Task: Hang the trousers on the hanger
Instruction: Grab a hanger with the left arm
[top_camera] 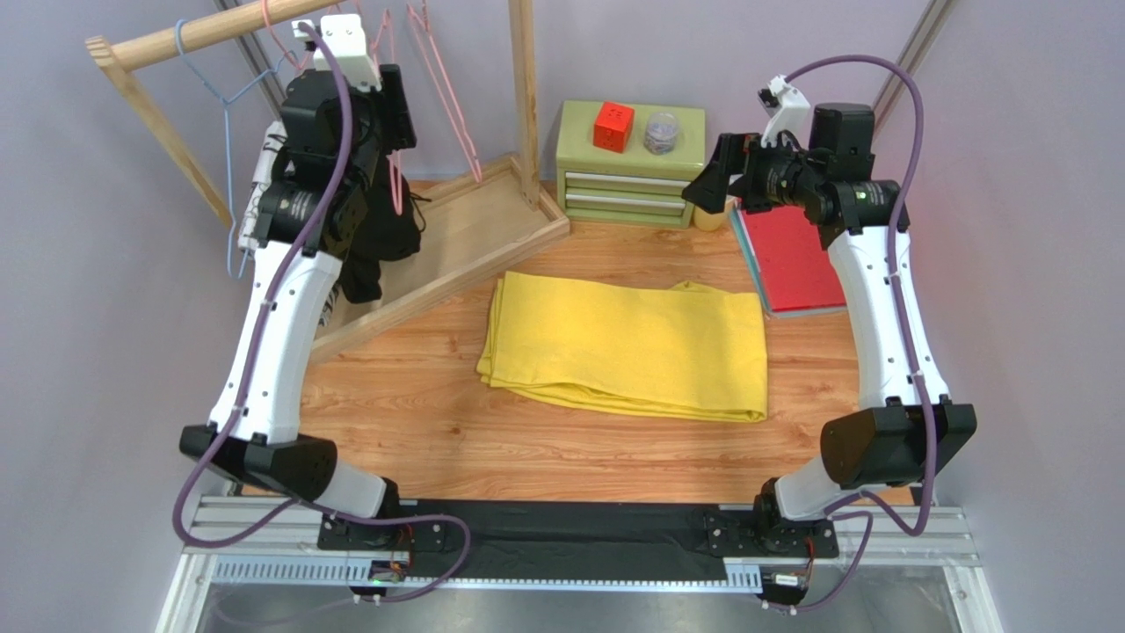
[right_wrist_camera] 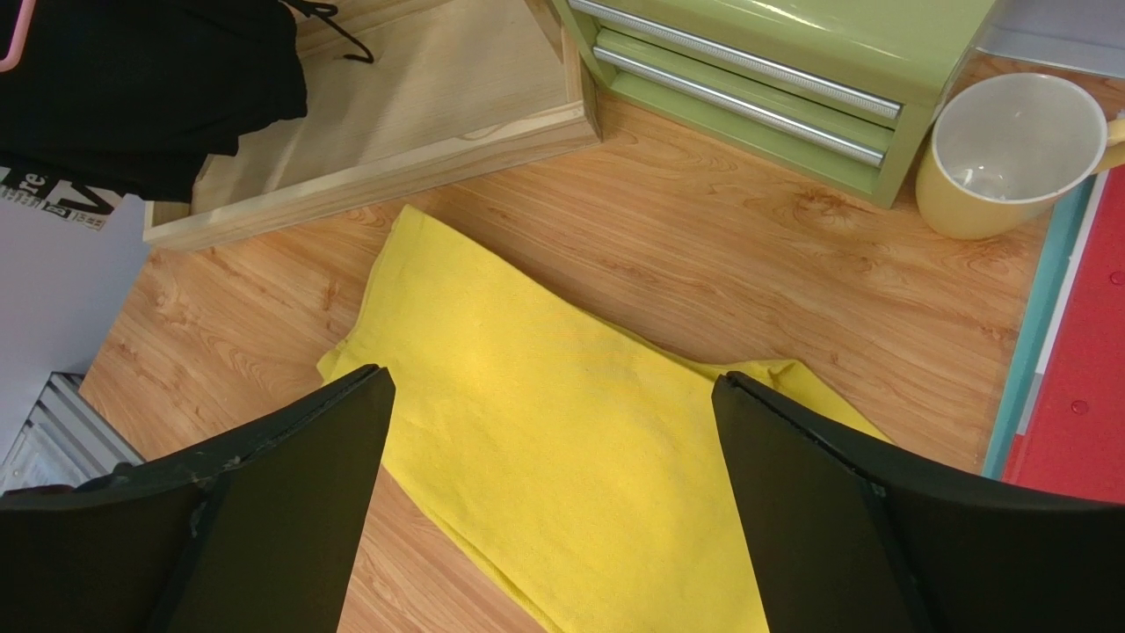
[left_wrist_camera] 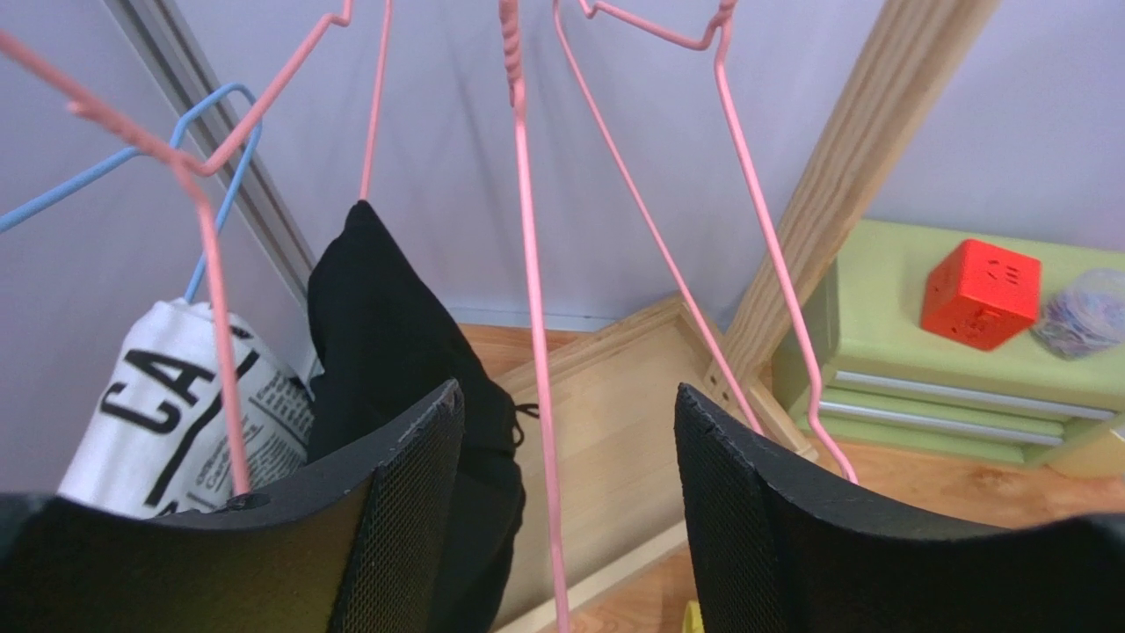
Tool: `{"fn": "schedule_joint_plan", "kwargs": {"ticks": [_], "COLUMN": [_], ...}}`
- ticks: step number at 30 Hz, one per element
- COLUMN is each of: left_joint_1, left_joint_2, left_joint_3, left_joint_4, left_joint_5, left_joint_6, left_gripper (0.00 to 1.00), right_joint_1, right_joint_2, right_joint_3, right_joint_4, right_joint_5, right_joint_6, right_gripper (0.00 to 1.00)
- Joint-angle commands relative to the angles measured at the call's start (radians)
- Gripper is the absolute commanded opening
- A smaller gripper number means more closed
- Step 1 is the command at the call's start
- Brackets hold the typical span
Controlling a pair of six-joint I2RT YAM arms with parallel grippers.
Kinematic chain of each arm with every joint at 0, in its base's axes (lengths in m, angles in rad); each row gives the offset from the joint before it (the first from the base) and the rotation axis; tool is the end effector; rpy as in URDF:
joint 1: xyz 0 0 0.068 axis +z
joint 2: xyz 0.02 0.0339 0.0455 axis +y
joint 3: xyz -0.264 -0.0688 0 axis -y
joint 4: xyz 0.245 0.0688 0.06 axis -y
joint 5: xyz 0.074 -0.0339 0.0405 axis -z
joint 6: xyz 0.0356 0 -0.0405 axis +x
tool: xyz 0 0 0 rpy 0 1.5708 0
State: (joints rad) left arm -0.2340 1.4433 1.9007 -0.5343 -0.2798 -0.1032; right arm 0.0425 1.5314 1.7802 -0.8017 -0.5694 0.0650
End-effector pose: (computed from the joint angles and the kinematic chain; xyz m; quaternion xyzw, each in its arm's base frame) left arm 0.2821 -0.0571 0.5291 -0.0471 0.7312 -0.0120 0.6804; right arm 0.3197 0.0328 0.4412 -0.1274 0.8396 0.2700 0.4538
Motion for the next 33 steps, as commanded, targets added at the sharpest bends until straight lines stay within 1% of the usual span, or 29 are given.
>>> {"fn": "schedule_joint_plan", "kwargs": {"ticks": [1,4,5,10,13,17,21,22,27,31,33], "left_joint_1": [0.002,0.004,0.004,0.010,0.010,0.013,0.027,0.028,0.038,0.045,0.047], "left_joint_2": [0.064,0.110,0.123,0.180,0.210,0.238,0.262,0.264,0.264,0.249,0.217], "left_joint_3": [0.089,0.112,0.118,0.153,0.193,0.210,0.210,0.202,0.161,0.133,0.094], "left_joint_4": [0.092,0.131,0.138,0.169,0.155,0.154,0.148,0.146,0.161,0.181,0.227], "left_joint_5": [-0.053,-0.062,-0.064,-0.075,-0.099,-0.140,-0.121,-0.122,-0.084,-0.067,-0.047], "left_joint_6": [0.002,0.014,0.022,0.042,0.045,0.056,0.048,0.049,0.031,0.016,0.014], "left_gripper": [0.66,0.64,0.60,0.53,0.53,0.52,0.53,0.54,0.54,0.48,0.40], "right_joint_1": [-0.003,-0.004,-0.003,-0.004,-0.004,-0.004,-0.003,-0.004,-0.003,-0.006,-0.004], "right_joint_2": [-0.016,-0.008,-0.005,-0.002,-0.004,-0.004,-0.002,-0.001,0.004,0.009,0.009], "right_joint_3": [-0.002,-0.002,-0.001,0.004,0.005,0.007,0.007,0.008,0.007,0.004,0.004], "right_joint_4": [0.030,0.015,0.012,0.002,0.002,-0.002,-0.001,-0.001,-0.004,-0.005,-0.007], "right_joint_5": [-0.017,-0.021,-0.023,-0.020,0.005,0.011,0.022,0.025,0.020,0.022,0.023], "right_joint_6": [0.006,-0.004,-0.005,-0.017,-0.019,-0.025,-0.028,-0.028,-0.031,-0.034,-0.034], "right_gripper": [1.00,1.00,1.00,1.00,1.00,1.00,0.99,0.98,0.98,0.97,0.96]}}
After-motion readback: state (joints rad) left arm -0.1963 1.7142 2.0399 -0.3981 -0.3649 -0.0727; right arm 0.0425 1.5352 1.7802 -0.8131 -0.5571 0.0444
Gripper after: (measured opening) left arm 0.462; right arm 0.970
